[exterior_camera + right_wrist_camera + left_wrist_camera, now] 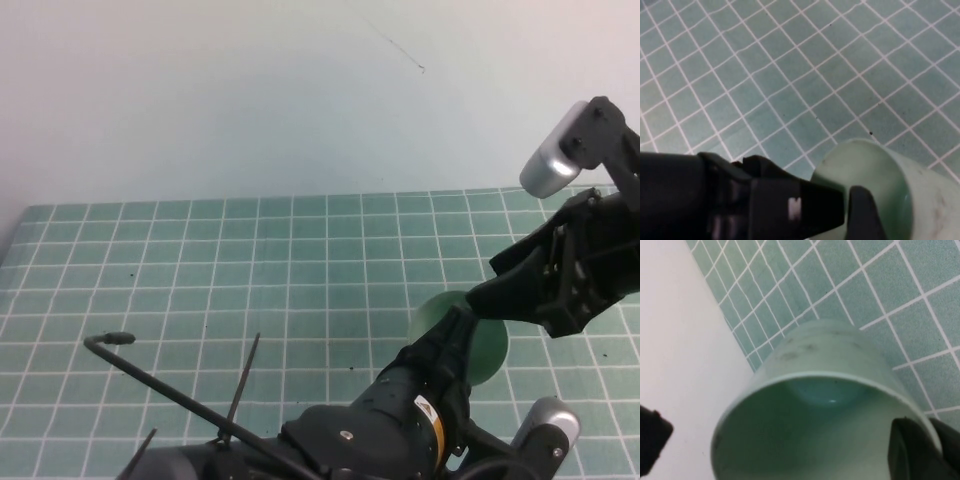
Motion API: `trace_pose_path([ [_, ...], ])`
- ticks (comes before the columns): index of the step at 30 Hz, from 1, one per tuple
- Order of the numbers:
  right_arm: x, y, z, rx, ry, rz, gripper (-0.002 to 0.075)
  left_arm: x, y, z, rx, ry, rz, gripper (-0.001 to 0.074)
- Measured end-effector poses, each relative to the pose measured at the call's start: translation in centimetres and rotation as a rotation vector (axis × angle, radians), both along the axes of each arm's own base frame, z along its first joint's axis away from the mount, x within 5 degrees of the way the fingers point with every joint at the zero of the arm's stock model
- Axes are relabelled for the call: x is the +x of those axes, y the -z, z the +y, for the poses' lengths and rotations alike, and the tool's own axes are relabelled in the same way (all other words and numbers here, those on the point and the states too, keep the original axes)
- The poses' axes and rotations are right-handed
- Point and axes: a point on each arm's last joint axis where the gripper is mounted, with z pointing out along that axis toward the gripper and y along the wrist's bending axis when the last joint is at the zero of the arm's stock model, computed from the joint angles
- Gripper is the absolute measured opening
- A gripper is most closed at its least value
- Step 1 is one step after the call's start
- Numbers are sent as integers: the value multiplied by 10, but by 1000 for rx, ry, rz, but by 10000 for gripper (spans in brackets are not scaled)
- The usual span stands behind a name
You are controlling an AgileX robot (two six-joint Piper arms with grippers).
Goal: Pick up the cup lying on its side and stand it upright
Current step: Stand the fallen cup upright
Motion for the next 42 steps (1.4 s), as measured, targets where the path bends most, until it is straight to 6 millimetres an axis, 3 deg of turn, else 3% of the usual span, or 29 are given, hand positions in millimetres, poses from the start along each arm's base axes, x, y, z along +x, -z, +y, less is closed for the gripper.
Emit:
trace_pose_path([
  [7,8,17,0,-73,-18,38,408,0,-1,-2,2,29,-20,6],
  [10,11,24,0,-93,-30,59,358,0,-2,-2,9,40,-37,6],
  [16,15,36,3,-106,-48,118,-6,0,-1,-1,14,41,-37,15],
  [26,17,41,3,-107,-39,147,1,-1,-1,-5,-70,39,16,73],
  [28,18,42,2,-120,-12,151,1,-1,-3,-5,-93,39,23,147],
  [34,28,39,-9,-218,113,123,1,1,-11,-7,-220,-20,17,491],
  [36,31,37,-11,-237,138,111,1,2,-17,-5,-266,-37,3,534],
  [39,39,39,-11,-253,169,109,1,3,-33,1,-319,-62,-38,522],
  [42,51,46,-7,-250,186,116,1,2,-52,11,-381,-102,-70,435],
])
